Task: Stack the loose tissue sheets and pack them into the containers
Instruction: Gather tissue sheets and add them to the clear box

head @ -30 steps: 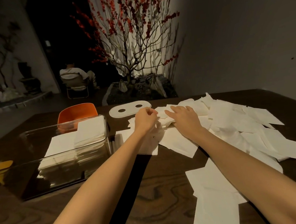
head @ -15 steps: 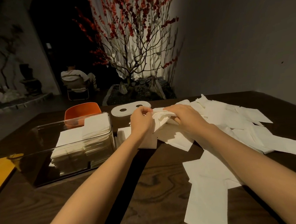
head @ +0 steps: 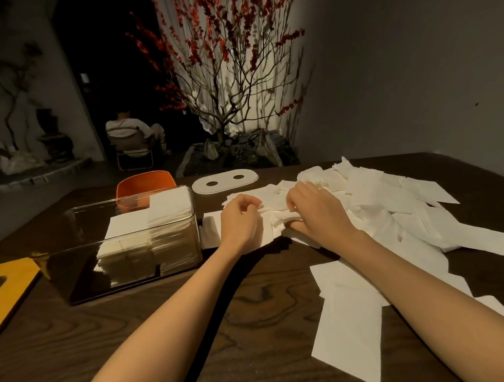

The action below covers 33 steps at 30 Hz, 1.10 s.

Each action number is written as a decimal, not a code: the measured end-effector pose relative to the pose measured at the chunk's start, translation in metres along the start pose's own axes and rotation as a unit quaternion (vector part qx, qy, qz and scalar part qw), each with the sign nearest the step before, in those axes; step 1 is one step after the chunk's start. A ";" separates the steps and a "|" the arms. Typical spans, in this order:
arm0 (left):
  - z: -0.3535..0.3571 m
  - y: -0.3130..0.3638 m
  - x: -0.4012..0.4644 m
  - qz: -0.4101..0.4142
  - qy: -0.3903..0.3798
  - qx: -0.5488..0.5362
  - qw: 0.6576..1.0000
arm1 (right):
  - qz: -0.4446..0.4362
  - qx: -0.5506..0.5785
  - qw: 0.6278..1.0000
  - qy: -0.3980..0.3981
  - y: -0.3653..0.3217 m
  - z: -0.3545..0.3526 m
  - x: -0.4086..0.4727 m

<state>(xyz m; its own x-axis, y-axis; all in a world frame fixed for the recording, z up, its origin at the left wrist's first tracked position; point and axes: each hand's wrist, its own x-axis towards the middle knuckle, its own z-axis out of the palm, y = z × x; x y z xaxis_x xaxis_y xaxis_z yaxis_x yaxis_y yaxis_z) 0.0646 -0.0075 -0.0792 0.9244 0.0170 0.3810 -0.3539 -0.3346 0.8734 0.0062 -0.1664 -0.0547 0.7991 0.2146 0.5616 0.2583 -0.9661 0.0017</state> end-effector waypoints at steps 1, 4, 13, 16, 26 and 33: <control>0.000 0.000 0.000 0.003 0.004 0.002 1.000 | -0.004 -0.002 1.000 0.003 0.002 0.000 -0.001; -0.001 0.001 -0.001 0.006 0.015 0.006 1.000 | -0.007 -0.007 1.000 0.015 0.004 0.002 -0.005; -0.008 0.001 -0.005 0.005 0.030 -0.006 1.000 | -0.037 -0.024 0.998 -0.047 0.002 0.008 -0.010; -0.012 0.005 -0.006 0.004 0.053 -0.009 0.999 | 0.005 0.018 1.000 -0.008 0.003 0.007 -0.009; -0.020 0.010 -0.005 0.059 -0.003 -0.091 0.994 | 0.155 0.323 0.933 0.040 0.002 -0.014 -0.001; -0.017 0.023 -0.015 0.128 -0.103 -0.129 0.978 | 0.187 0.363 0.912 0.020 0.006 -0.018 0.004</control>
<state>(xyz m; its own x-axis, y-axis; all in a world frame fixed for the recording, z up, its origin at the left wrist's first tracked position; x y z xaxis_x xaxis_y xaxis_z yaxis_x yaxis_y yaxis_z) 0.0407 0.0007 -0.0598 0.7999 -0.2356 0.5519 -0.5779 -0.0544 0.8143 0.0009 -0.1735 -0.0377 0.8882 -0.1310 0.4405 0.2748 -0.6168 -0.7376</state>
